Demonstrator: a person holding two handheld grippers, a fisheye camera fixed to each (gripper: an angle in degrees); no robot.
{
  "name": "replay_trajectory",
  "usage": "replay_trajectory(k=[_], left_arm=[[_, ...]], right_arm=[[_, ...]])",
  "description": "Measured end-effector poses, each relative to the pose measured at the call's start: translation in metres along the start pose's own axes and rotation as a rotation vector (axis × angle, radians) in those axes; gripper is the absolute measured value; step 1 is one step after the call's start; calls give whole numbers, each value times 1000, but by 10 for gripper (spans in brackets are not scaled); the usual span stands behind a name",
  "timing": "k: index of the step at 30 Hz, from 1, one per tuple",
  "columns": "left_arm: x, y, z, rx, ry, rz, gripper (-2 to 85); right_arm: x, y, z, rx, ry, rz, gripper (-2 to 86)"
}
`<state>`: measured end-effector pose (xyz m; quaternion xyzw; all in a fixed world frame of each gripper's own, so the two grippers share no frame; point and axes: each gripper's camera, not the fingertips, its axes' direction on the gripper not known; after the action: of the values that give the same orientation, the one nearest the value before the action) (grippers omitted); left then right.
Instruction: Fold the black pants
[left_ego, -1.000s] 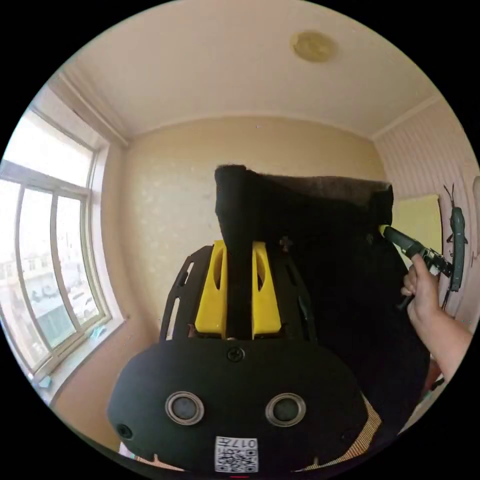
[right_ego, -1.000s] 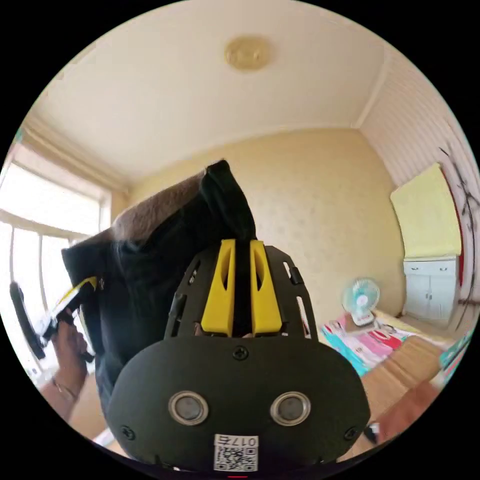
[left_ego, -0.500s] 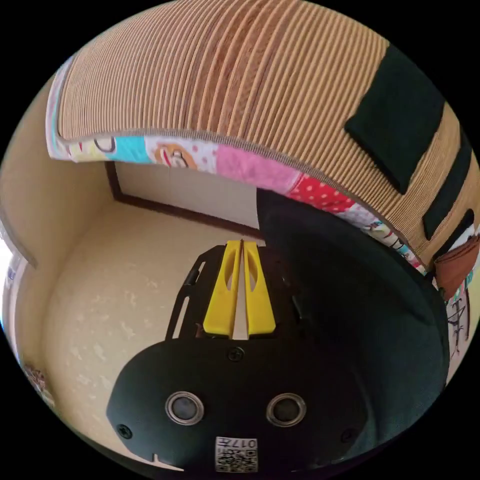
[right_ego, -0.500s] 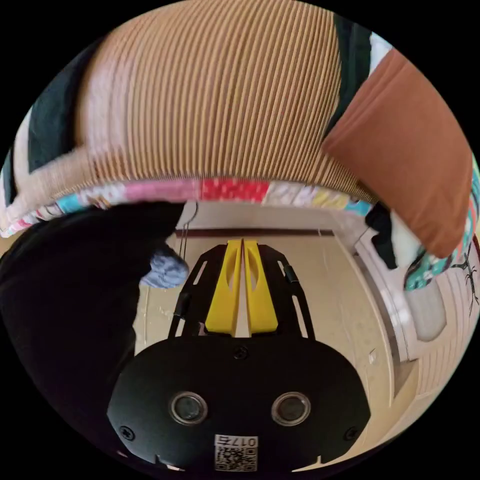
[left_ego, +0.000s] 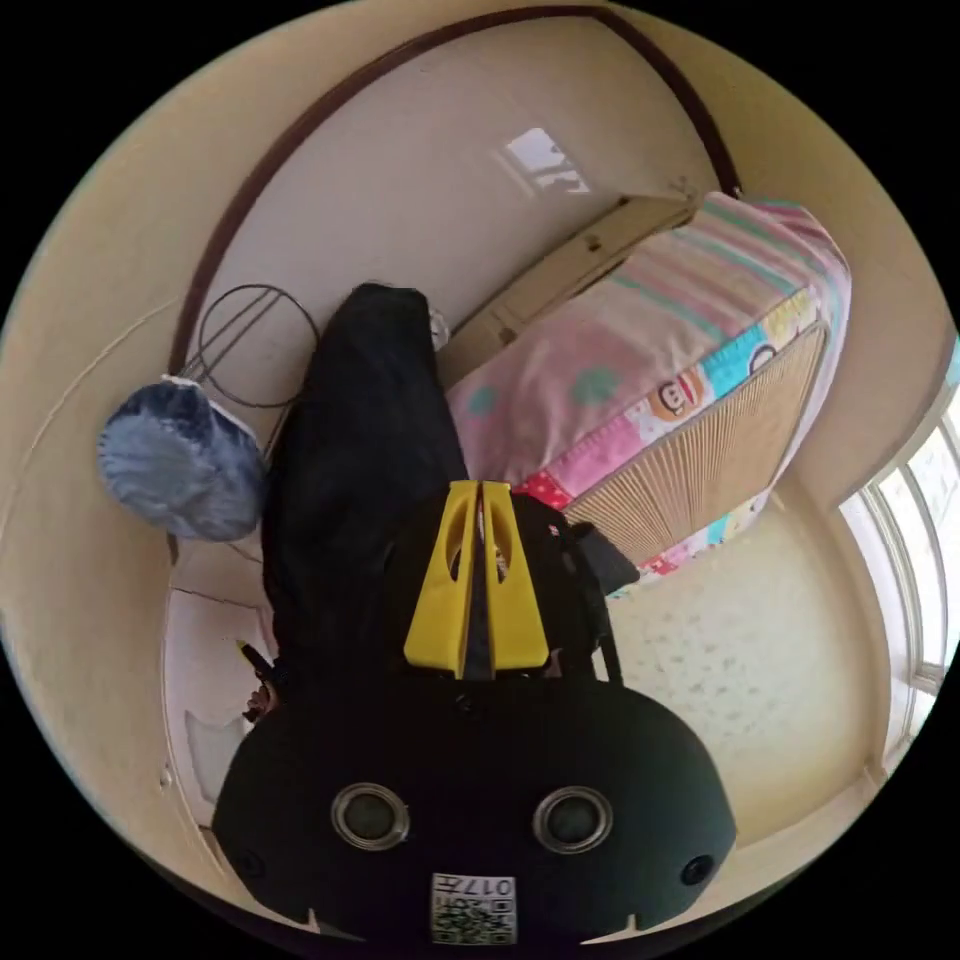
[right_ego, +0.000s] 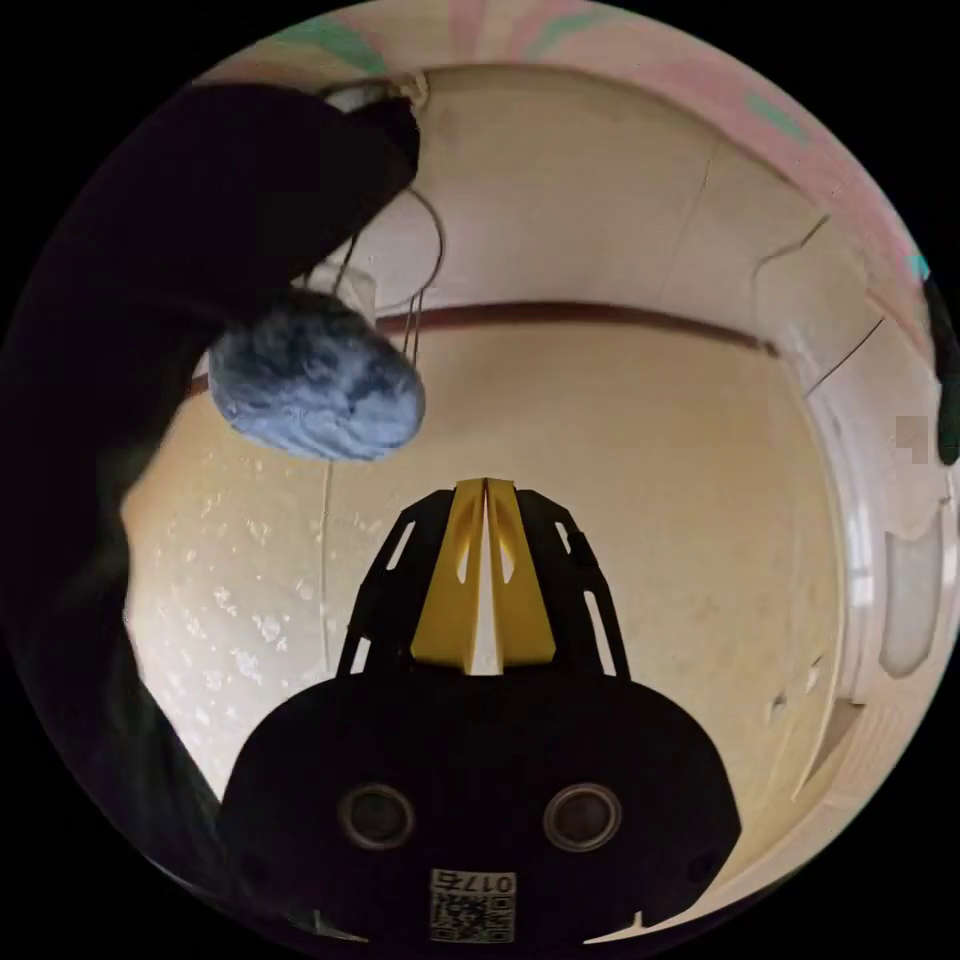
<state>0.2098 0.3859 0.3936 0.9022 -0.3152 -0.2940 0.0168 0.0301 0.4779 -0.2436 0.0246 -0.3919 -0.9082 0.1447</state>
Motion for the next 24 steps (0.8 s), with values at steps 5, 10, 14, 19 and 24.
replay_trajectory(k=[5,10,14,19,24], left_arm=[[203,52,111,-372,-226,518,-10],[342,242,191,-456,-914,1252,-10],[328,319,223,-463,-1172,1473,-10],[222,318,240,-561,-1311,1297,-10],[130,277,214,-701,-1155,1049,-10]], right_arm=[[-50,6,-221,357,276,-156,5],[-125,83,-350,582,333,-268,4],[-196,144,-359,693,226,-448,5],[-266,162,-234,635,299,-627,5],[-290,158,-9,321,850,-763,5]])
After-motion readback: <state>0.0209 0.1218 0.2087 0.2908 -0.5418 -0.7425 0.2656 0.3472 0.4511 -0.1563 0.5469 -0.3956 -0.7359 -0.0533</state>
